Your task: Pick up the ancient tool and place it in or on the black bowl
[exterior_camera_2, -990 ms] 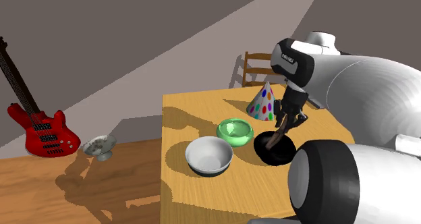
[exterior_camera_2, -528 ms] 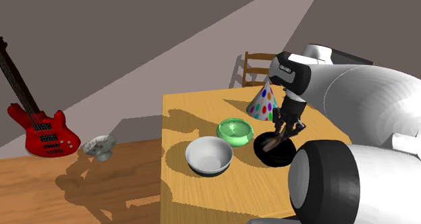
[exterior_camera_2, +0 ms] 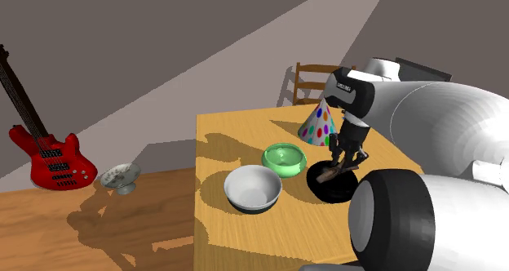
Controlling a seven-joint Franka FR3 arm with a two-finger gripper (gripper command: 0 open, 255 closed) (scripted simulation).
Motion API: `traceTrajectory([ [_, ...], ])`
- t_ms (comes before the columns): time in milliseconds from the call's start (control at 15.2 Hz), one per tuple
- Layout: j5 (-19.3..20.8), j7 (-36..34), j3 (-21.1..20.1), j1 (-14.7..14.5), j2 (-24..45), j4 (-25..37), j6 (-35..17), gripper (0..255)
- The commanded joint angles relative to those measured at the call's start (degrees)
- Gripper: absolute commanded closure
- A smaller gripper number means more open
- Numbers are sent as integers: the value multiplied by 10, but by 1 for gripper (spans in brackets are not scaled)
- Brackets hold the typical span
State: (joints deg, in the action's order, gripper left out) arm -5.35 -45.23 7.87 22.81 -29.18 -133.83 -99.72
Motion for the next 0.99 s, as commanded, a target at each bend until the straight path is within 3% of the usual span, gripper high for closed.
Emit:
traceTrajectory([
  [0, -1, 0, 0, 0, 1, -1, 0, 255],
  [66, -1, 0, 0, -1, 1, -1, 0, 0],
  [396, -1, 0, 0, 0, 1, -1, 0, 0],
  [660, 2, 0, 5, 1, 10, 78, 71, 0],
  [924, 2, 0, 5, 1, 10, 78, 71, 0],
])
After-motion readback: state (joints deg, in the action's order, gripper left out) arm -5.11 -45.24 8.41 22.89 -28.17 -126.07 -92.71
